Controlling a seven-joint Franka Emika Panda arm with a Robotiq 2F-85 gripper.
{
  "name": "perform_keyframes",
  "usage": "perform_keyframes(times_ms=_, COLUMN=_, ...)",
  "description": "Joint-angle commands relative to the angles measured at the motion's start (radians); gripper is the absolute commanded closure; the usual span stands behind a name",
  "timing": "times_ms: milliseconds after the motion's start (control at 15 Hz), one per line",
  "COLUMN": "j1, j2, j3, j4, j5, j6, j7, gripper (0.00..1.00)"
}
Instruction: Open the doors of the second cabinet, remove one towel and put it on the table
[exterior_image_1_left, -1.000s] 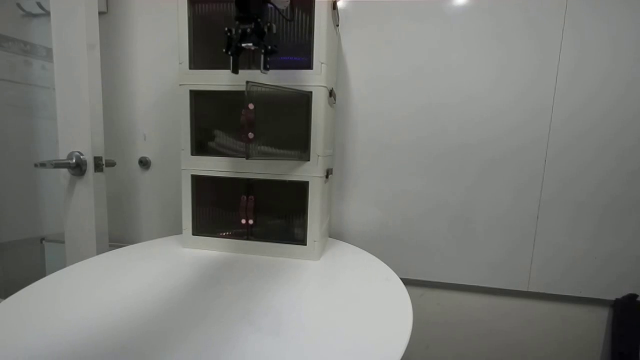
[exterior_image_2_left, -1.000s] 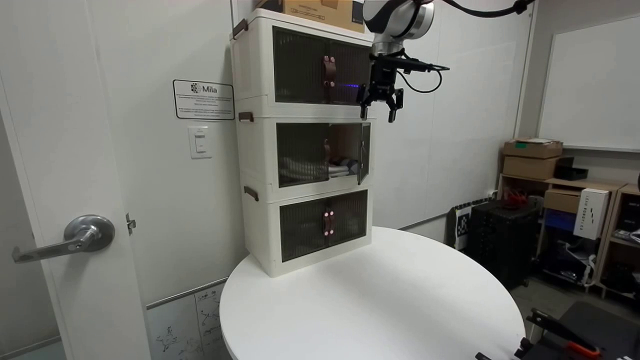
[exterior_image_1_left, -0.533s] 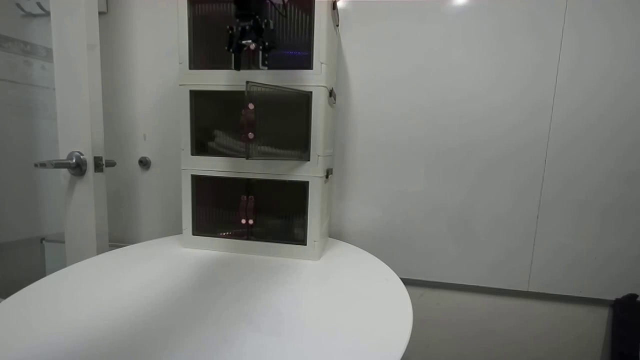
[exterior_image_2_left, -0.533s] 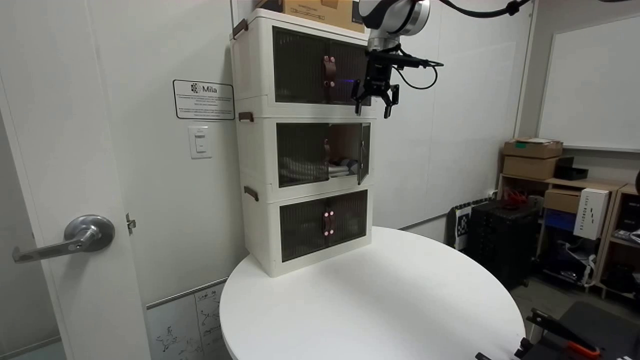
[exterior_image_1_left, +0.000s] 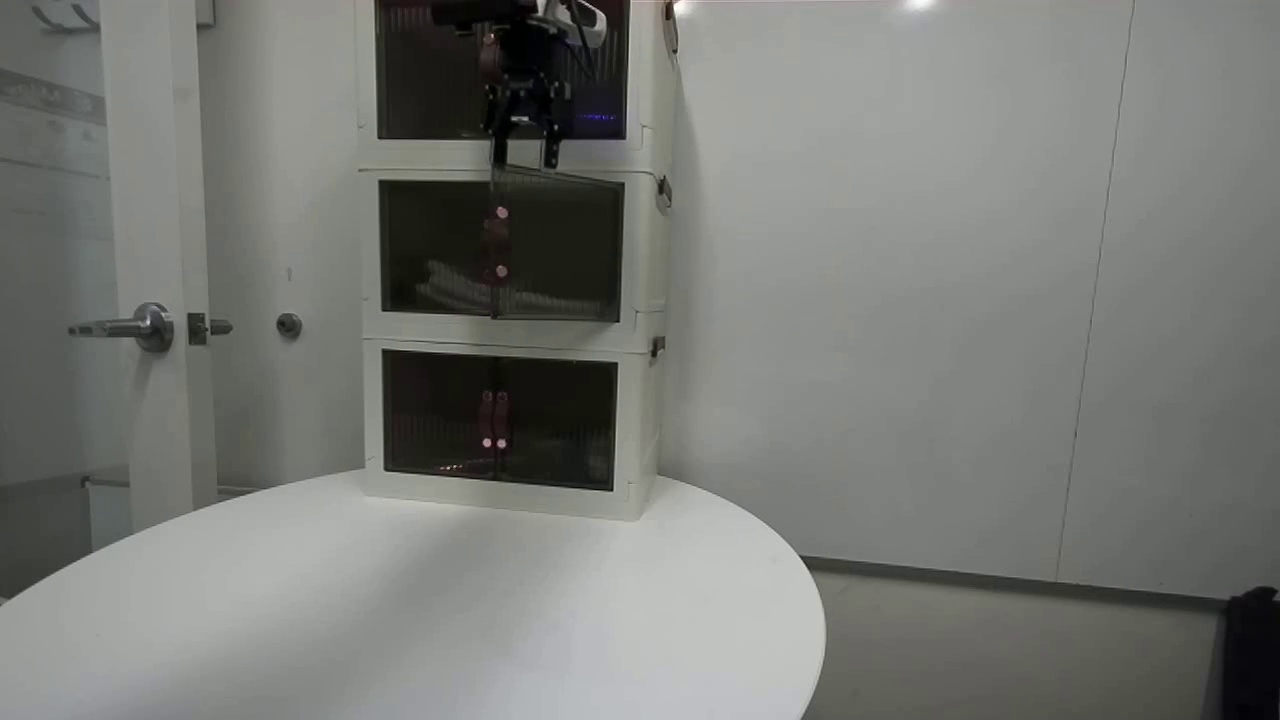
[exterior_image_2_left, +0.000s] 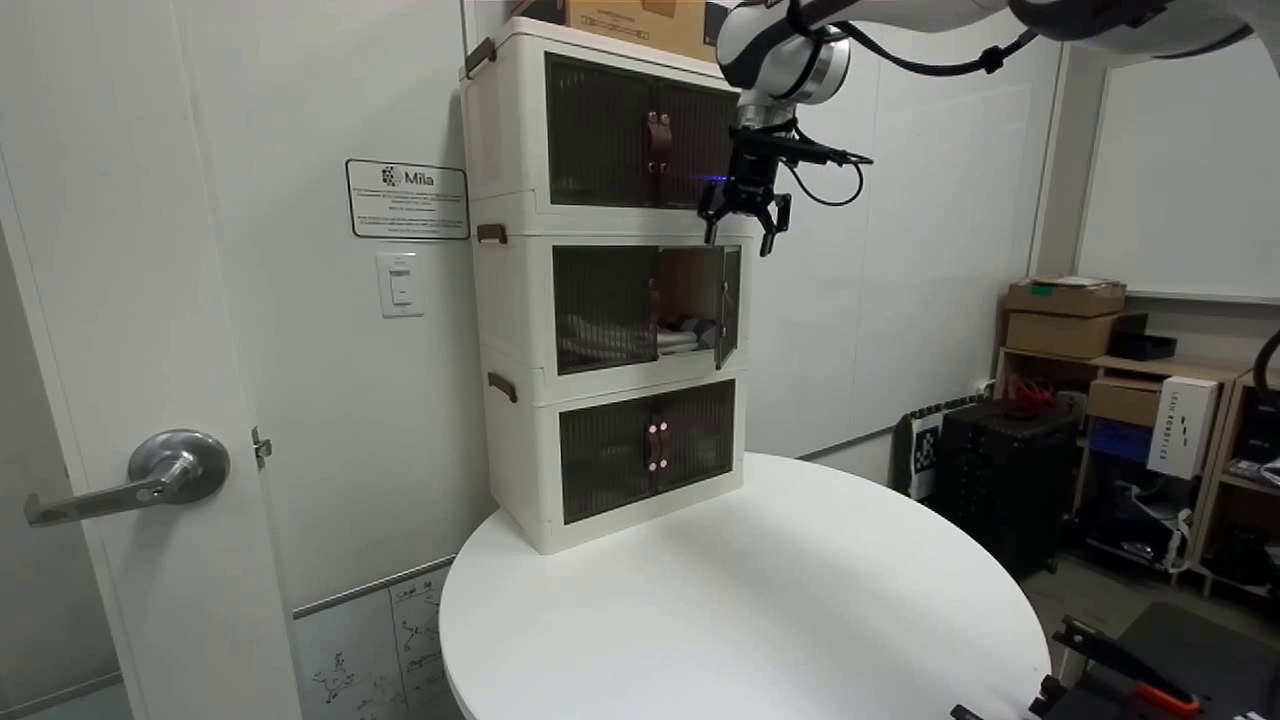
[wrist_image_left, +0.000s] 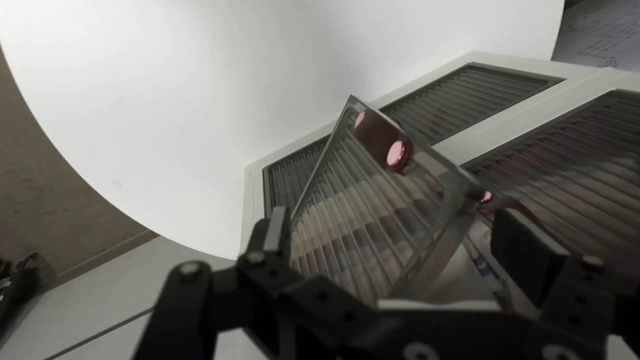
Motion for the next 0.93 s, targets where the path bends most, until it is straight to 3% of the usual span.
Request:
perform_keyframes(times_ms=0, j1=-0.011, j2=0.065, j3=-0.008, j4=0.1, j5=0.006, j6=-0.021, j7=0.022, gripper=0.0)
perform_keyframes(times_ms=333, j1=-0.022, j2=0.086, j3=-0.025, j4=0.104, j5=-0.021, j6=-0.036, j7=0.026, gripper=0.0)
perform_keyframes(times_ms=667, j1=-0.038, j2=0.028, j3=-0.048, j4=0.029, j5=-0.056, j6=-0.06, j7=-0.012, gripper=0.0)
perform_keyframes(times_ms=867, j1=-0.058, j2=-0.017, j3=-0.044, j4=0.003, j5=-0.076, j6=-0.116, j7=-0.116, gripper=0.0)
